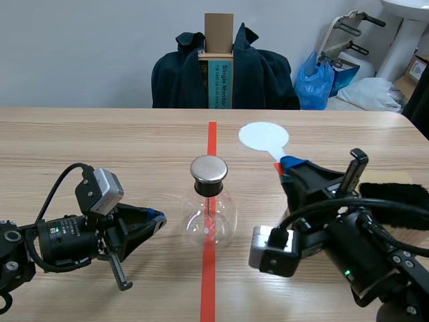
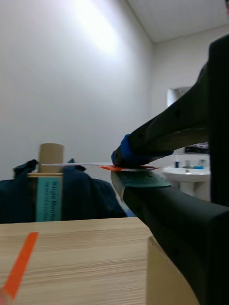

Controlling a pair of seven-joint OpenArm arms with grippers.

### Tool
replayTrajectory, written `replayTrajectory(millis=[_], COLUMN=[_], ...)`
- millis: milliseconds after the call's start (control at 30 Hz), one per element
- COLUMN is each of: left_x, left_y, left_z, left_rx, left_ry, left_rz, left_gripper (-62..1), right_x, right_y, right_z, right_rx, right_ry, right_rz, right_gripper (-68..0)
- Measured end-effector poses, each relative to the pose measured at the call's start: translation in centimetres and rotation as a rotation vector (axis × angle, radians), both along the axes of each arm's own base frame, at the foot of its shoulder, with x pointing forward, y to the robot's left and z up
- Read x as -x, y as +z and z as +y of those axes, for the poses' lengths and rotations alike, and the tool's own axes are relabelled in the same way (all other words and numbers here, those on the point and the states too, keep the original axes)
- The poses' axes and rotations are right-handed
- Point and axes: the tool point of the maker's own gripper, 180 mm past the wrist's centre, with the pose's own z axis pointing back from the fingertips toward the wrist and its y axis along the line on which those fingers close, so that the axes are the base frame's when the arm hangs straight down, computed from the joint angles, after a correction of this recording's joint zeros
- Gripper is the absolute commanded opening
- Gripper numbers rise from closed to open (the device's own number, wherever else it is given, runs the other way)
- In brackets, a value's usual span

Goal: Do the electroscope experiment.
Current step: 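Move the plate toward and away from the electroscope, then put the plate down on the right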

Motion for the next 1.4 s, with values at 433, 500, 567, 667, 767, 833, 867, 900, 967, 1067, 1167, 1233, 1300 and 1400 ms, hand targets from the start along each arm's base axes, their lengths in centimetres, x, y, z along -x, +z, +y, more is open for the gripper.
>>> replayTrajectory(millis=[433, 500, 567, 667, 767, 833, 867, 900, 967, 1067, 1167, 1233, 1300, 1400], left_x=[0.9, 1.7, 2.9, 5.3, 8.1, 9.9, 10.7, 11.3, 11.9, 12.1, 12.0, 12.4, 13.1, 13.2], left_y=[1.0, 1.6, 2.0, 2.9, 3.8, 4.1, 4.4, 4.8, 5.7, 6.8, 8.3, 9.3, 10.3, 11.5], left_z=[0.5, 0.9, 1.5, 2.0, 2.3, 2.3, 2.3, 2.4, 3.0, 4.1, 4.8, 4.6, 4.1, 3.9], left_rx=[0.073, 0.103, 0.101, 0.104, 0.11, 0.105, 0.113, 0.131, 0.171, 0.178, 0.163, 0.163, 0.173, 0.196], left_ry=[0.0, -0.005, -0.025, -0.074, -0.133, -0.164, -0.167, -0.157, -0.111, -0.054, -0.006, 0.002, 0.0, 0.041], left_rz=[-0.031, -0.049, -0.056, -0.062, -0.055, -0.042, -0.031, -0.016, 0.002, -0.013, -0.075, -0.105, -0.118, -0.141], left_gripper=[-52.5, -49.5, -47.1, -40.4, -26.8, -14.2, -7.6, -1.6, 1.4, 1.4, 1.4, 1.4, 1.4, 1.4], right_x=[0.0, 0.9, 2.1, 4.2, 5.4, 5.6, 5.7, 5.7, 5.7, 5.7, 5.5, 5.4, 5.4, 5.4], right_y=[3.8, 4.3, 3.8, 2.7, 1.5, 0.5, 0.0, -0.6, -1.9, -3.3, -3.7, -3.7, -3.8, -4.2], right_z=[-5.3, -5.8, -6.1, -6.0, -6.2, -6.6, -6.8, -7.0, -7.3, -7.6, -7.7, -7.7, -7.6, -7.5], right_rx=[-0.047, -0.053, -0.054, -0.054, -0.051, -0.042, -0.036, -0.033, -0.027, -0.025, -0.029, -0.031, -0.036, -0.039], right_ry=[-0.265, -0.278, -0.279, -0.272, -0.279, -0.287, -0.294, -0.304, -0.323, -0.347, -0.359, -0.361, -0.366, -0.373], right_rz=[-0.086, -0.101, -0.091, -0.049, -0.007, 0.016, 0.028, 0.04, 0.068, 0.095, 0.101, 0.1, 0.101, 0.121], right_gripper=[-66.7, -66.7, -66.7, -66.7, -66.7, -66.7, -66.7, -66.7, -66.7, -66.7, -66.7, -66.7, -66.7, -66.7])
